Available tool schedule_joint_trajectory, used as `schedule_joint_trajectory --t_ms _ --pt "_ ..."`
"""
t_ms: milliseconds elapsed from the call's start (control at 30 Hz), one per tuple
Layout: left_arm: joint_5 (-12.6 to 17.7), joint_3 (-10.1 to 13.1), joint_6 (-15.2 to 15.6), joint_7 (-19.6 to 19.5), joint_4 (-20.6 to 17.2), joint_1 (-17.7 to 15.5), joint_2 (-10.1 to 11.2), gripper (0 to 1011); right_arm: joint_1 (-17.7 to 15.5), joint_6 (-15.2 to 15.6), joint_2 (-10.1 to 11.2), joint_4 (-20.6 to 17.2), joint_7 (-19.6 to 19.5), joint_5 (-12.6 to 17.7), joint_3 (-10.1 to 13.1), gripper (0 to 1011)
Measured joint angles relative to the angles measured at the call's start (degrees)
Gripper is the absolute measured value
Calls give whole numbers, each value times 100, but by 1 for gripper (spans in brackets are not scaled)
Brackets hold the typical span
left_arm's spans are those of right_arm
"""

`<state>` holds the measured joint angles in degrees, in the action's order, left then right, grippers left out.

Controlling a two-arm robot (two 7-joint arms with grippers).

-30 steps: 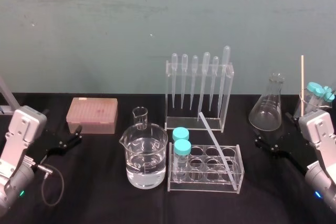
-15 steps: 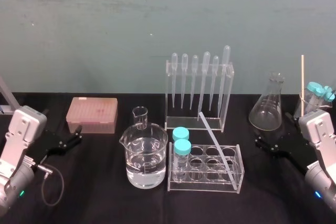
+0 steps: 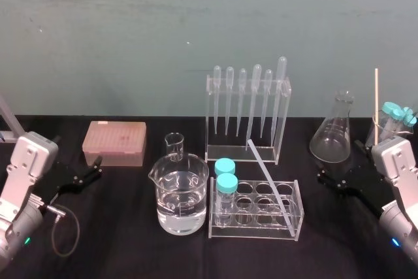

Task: Pick up the stirring rod with one hand, then place it down.

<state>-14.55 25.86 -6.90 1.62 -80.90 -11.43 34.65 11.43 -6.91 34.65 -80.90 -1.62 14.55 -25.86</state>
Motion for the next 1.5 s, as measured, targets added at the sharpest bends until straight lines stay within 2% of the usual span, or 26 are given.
schedule_joint_trajectory --t_ms 300,433,467,633,667,700,800,1000,1167,1300,1333,1500 --pt "0 0 0 0 0 0 0 1000 0 0 0 0 0 -1 0 1003" --pt "0 0 0 0 0 0 0 1000 -61 -108 -16 -56 -45 -44 98 1003" --pt "0 0 0 0 0 0 0 1000 -129 -277 -17 -149 -92 -89 180 1003" --pt "0 0 0 0 0 0 0 1000 -265 -769 17 -437 -115 -233 291 1003" --pt "0 0 0 0 0 0 0 1000 -275 -912 32 -511 -8 -244 288 1003" --pt "0 0 0 0 0 0 0 1000 -275 -912 32 -511 -8 -244 288 1003" --pt "0 0 0 0 0 0 0 1000 -222 -1123 46 -587 457 -113 216 1003" --pt "0 0 0 0 0 0 0 1000 -3 -1165 -44 -490 1335 357 63 1003" --pt "0 0 0 0 0 0 0 1000 227 -958 -156 -276 2004 757 -51 1003" --pt "0 0 0 0 0 0 0 1000 468 -439 -249 -16 2683 1272 -129 1003" --pt "0 0 0 0 0 0 0 1000 571 -196 -291 99 2957 1471 -157 1003" --pt "0 0 0 0 0 0 0 1000 826 402 -417 437 3571 1872 -224 1003"
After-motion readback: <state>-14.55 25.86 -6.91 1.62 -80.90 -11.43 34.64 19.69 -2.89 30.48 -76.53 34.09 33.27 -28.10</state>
